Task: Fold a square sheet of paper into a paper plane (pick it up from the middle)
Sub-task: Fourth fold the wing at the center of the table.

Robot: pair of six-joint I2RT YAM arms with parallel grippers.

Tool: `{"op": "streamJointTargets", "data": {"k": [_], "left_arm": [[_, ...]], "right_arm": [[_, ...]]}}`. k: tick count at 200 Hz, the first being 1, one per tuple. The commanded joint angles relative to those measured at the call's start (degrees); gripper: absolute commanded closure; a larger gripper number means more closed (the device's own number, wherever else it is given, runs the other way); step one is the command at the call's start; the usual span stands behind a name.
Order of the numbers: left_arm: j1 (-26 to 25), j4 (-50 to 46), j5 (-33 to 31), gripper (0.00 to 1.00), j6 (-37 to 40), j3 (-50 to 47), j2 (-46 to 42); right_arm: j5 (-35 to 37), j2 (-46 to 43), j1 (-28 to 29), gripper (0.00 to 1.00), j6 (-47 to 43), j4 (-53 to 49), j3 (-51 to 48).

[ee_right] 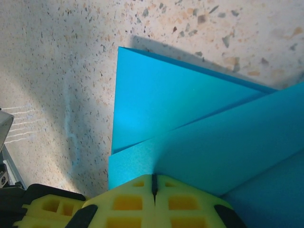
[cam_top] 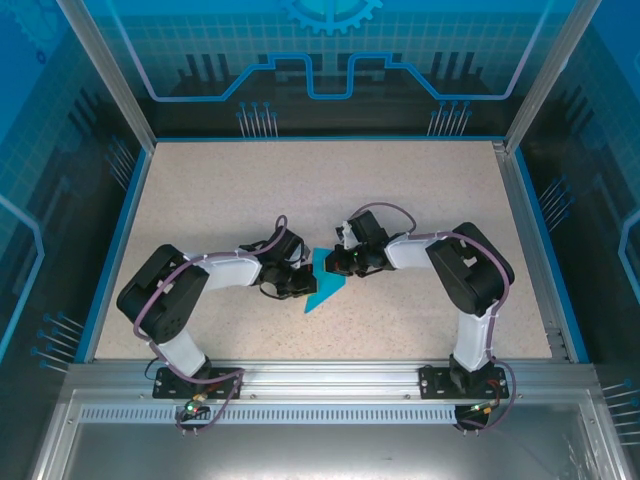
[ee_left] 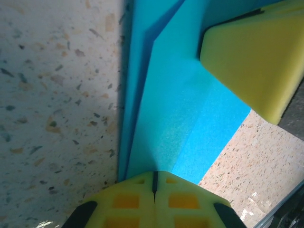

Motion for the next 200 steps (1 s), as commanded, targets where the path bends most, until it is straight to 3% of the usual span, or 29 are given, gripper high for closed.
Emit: {"op": "streamJointTargets", "data": {"k": [1,45,76,132,158,200], "left_arm": [[0.6,-11.5,-6.4,0.98,1.9,-1.6,0.2],[1.1,-14.5,-3.2,0.93,1.2,3.3,-7.2],[2.1,-10.3,4.2,0.89,-2.4,6.3,-8.6],[2.1,-1.0,11.4,0.87,-9.4,4.5,-2.2],[2.1,3.9,11.4,0.86,-12.0,1.9,0.8],[2.1,2.0,10.7,0.86,-11.4,-0.2,5.4]], "right_arm": [[3.6,1.6,0.3,0.95,-0.4,-2.3,-2.0],[4.2,1.7,0.5,0.95,0.5,-1.2,-3.5],[4.8,2.0,0.6,0.95,0.5,-1.6,-3.5],[5.2,2.4,0.6,0.94,0.9,-1.2,-4.9],[5.4,2.4,0.6,0.94,0.7,-1.7,-4.7],[5.7,2.3,0.7,0.94,0.4,-2.9,-4.4]]}}
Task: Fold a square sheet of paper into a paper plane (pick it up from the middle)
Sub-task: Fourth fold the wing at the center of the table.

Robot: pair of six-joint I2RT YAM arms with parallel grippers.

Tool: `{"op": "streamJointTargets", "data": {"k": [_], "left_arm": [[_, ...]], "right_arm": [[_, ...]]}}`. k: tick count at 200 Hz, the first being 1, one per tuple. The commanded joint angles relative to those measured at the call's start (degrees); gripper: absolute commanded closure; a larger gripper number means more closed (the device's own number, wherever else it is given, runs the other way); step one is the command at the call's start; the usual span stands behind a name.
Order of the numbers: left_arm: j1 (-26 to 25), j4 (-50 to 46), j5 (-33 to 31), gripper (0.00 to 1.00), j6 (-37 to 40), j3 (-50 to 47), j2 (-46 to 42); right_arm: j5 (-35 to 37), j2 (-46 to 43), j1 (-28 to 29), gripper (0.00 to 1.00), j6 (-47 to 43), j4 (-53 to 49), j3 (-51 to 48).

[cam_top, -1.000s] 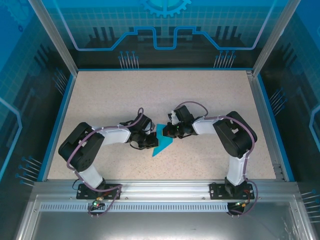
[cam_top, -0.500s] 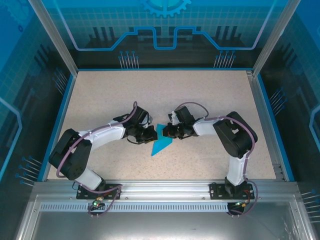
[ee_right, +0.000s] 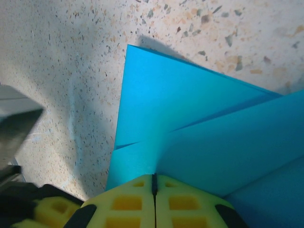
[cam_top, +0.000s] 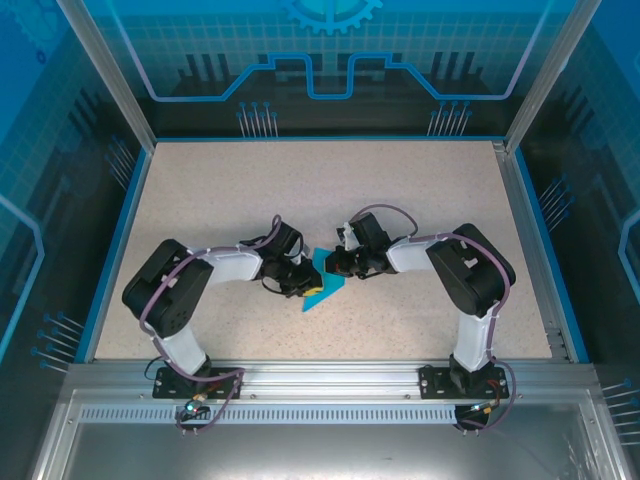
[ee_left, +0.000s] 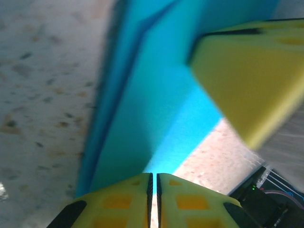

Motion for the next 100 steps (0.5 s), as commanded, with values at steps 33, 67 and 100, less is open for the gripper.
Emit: {"op": "streamJointTargets", "data": {"k": [33,67,100], "left_arm": [[0.2,-8.7,-1.6,0.88,3.8,-4.5,2.7],[0.3,-10.4,-0.2,0.88,6.7,-8.6,0.5],[0.2,-14.0,-0.6,0.88,9.3,-10.8,-2.4]], "right_arm": [[6.6,1.9,0.6,0.93,-1.0,-8.6,-1.8],[7.0,2.2,0.6,0.93,-1.4,-9.4,-1.7],[7.4,2.2,0.6,0.93,-1.4,-9.5,-1.7]]}}
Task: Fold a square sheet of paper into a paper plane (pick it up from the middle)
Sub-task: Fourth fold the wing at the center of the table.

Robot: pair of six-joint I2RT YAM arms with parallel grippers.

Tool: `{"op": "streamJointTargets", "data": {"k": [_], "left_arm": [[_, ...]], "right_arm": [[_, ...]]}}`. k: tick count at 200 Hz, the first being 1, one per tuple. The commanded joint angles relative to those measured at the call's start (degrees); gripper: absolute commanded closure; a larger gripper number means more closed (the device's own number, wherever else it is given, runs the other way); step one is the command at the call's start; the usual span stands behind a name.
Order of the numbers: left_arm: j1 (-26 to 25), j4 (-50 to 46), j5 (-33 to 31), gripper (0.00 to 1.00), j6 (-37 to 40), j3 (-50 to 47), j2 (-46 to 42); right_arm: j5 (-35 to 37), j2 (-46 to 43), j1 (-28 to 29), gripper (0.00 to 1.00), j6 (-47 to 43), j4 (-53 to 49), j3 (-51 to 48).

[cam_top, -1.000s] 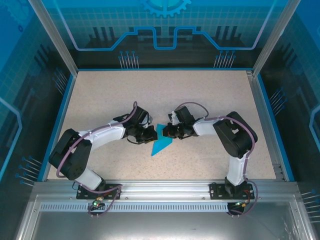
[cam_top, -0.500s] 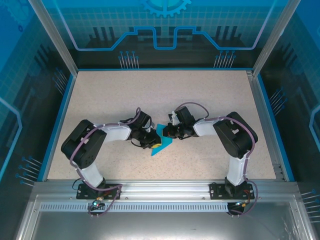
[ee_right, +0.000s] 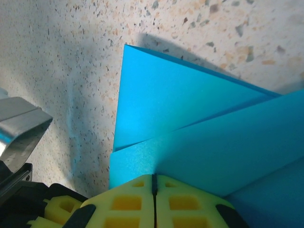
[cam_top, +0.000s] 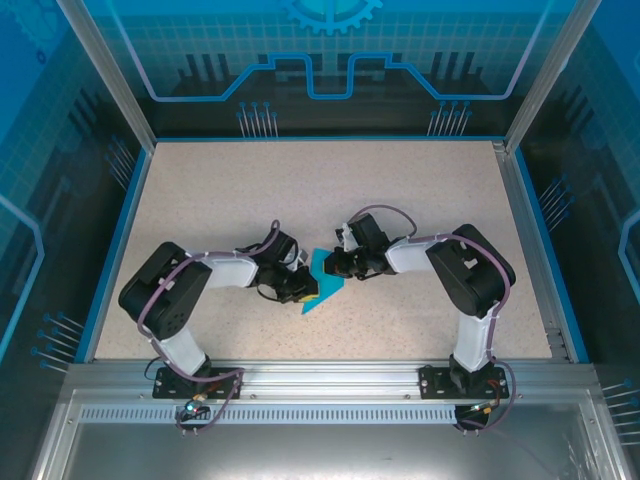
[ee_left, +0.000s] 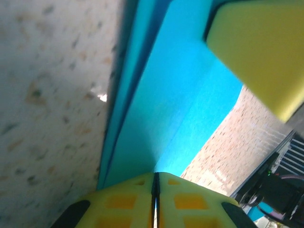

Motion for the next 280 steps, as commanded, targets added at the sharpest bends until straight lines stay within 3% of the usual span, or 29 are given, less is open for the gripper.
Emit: {"op": "streamJointTargets", "data": {"k": [1,118,149,182,211,238,280], "left_arm": [[-0.1,-16.7,-1.7,0.88,3.2,-5.5,0.2],[-0.3,-28.1,-4.5,0.84,9.2,-5.9,-7.4],[-0.5,-28.2,-4.5,0.84,8.4,-5.7,-13.4],[-0.1,-28.9,-9.9,0.83,6.1,-2.9,-19.5],[0.2,-27.1,-12.8,0.82,4.1,1.6,-18.3],[1.2,-22.5,-11.8,0.78,1.9,4.8,-15.3],[1.7,-20.9,-12.2,0.76,2.9,11.2,-8.5]], "right_arm": [[6.7,2.4,0.0,0.93,-1.2,-8.9,-1.8],[7.2,3.0,0.0,0.93,-0.6,-8.9,-1.9],[6.9,3.0,0.0,0.92,-1.0,-8.9,-1.7],[5.1,2.2,0.1,0.92,-3.8,-8.0,-1.8],[2.9,1.5,0.2,0.91,-11.1,-10.1,0.5],[-2.6,1.4,0.2,0.9,-17.0,-12.3,3.3],[-3.8,-5.1,-0.6,0.85,-16.5,-15.4,6.0]]}}
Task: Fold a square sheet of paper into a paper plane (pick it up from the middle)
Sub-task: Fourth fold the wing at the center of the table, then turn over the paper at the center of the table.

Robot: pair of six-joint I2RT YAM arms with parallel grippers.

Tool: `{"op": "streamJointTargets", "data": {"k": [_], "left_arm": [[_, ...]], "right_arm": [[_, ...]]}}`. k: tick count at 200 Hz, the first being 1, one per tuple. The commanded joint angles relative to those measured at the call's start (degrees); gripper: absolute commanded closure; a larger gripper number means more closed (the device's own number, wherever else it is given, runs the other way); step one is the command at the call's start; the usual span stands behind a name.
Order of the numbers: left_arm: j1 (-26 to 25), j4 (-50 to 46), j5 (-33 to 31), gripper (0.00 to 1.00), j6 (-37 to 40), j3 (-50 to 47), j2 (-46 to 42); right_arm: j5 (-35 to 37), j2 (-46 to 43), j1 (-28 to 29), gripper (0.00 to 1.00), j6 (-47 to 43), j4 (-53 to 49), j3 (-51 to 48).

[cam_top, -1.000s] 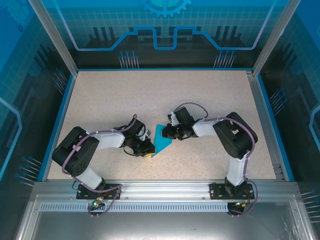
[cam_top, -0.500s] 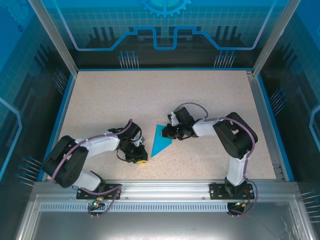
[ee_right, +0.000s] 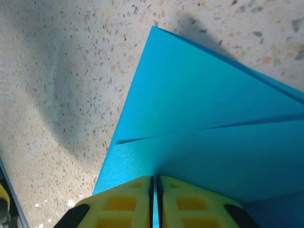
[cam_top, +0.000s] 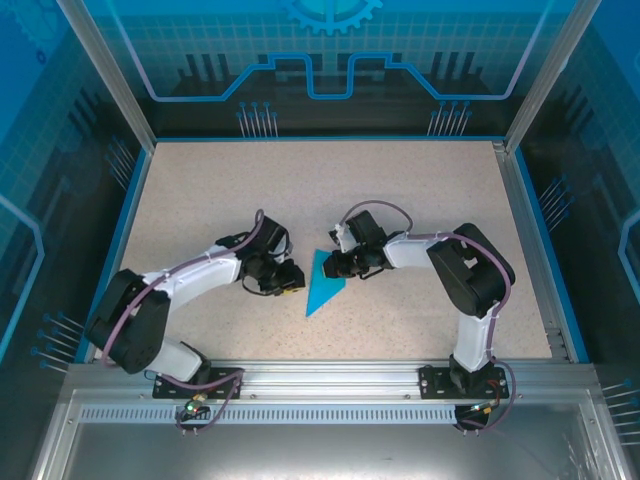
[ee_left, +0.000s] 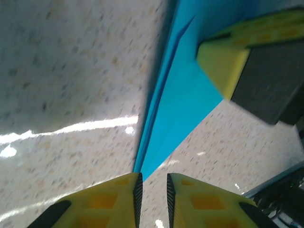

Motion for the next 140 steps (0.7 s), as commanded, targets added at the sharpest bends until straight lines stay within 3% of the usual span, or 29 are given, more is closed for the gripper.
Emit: {"op": "streamJointTargets", "data": {"k": [1,23,55,108,140], "left_arm": [[0.7,1.4,-0.9,0.76,-0.4,3.3,3.1],[0.6,2.6,-0.8,0.72,0.4,5.1,5.7],[0.6,0.7,-2.5,0.66,3.2,8.6,8.8],[0.7,-0.3,-1.8,0.6,5.3,10.6,10.9],[0.6,-0.7,-2.5,0.59,6.0,10.4,12.1]], "right_arm": [[-1.4,-5.0,-0.7,0.84,-1.7,-5.5,1.9],[2.3,-10.2,-1.6,0.73,2.0,-6.3,0.1],[11.0,-15.8,-2.0,0.67,9.0,-9.3,-4.7],[12.8,-20.4,-1.9,0.58,16.4,-6.3,-12.8],[8.8,-19.1,-1.9,0.56,19.5,-0.4,-15.2]]}}
